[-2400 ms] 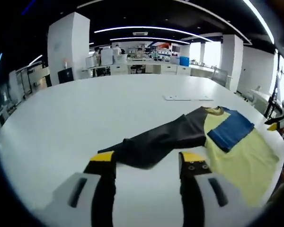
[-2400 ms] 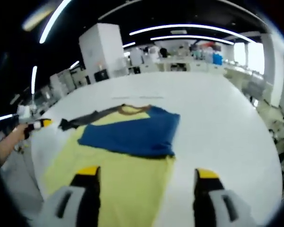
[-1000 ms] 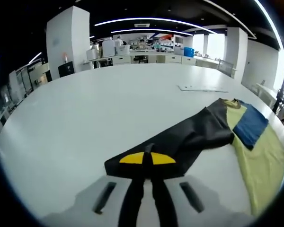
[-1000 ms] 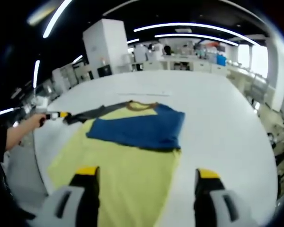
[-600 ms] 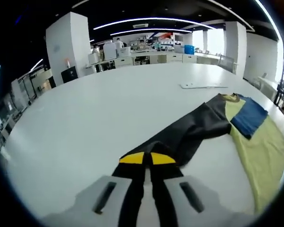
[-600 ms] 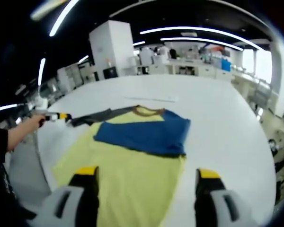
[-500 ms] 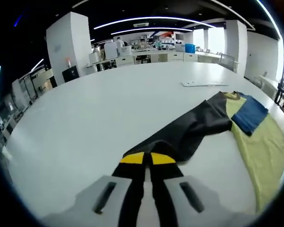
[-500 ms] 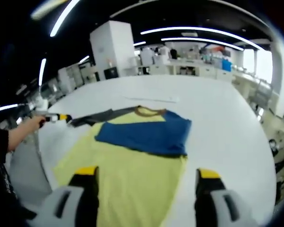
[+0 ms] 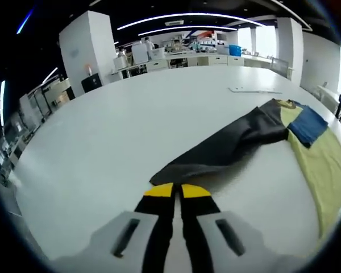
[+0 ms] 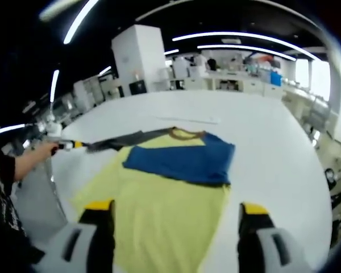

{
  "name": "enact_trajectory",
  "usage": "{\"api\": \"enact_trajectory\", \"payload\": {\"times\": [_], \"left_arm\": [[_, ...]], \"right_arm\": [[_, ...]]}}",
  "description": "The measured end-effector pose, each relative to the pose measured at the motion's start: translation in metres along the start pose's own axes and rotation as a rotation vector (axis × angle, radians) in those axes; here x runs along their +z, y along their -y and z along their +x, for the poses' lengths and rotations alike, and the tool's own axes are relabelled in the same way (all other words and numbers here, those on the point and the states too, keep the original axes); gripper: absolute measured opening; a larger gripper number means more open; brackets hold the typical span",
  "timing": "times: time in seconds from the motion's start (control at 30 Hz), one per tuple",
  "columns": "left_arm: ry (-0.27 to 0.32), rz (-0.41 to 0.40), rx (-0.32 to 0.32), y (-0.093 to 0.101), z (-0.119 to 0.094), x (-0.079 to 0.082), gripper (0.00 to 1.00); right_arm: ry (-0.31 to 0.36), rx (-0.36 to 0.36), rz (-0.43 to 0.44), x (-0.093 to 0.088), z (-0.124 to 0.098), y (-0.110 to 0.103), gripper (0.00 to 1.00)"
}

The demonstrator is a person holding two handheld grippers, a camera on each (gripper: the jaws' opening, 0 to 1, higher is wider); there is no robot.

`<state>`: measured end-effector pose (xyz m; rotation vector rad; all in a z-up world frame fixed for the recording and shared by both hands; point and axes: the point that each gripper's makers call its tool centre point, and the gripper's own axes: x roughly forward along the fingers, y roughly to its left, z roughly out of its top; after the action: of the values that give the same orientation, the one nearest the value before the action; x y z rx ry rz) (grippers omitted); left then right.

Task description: Fold the garment on the visible template until the final outline fits inside the template.

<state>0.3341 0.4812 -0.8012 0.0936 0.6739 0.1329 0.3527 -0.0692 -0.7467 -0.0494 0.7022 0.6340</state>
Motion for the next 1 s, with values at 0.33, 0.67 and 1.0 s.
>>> {"api": "enact_trajectory", "payload": {"times": [0.33,0.67,1.0], "left_arm": [[-0.032,0.001,0.016,-0.018,0.005,-0.015,0.0],[-0.062,0.03,0.032,-0.028,0.012,-0.025,0.0],[-0.087,0.005,0.054,-0.036,0.005,-0.029,0.13]], "right_arm": [[-0.011,0.007,-0.017,-0.004,-0.007,-0.007,0.94],[-0.031,0.0,-0.004,-0.015,-0.013,-0.006,0.95],[-0.055,0.026,-0.033,-0.022,-0.014,-0.011,0.99]]}}
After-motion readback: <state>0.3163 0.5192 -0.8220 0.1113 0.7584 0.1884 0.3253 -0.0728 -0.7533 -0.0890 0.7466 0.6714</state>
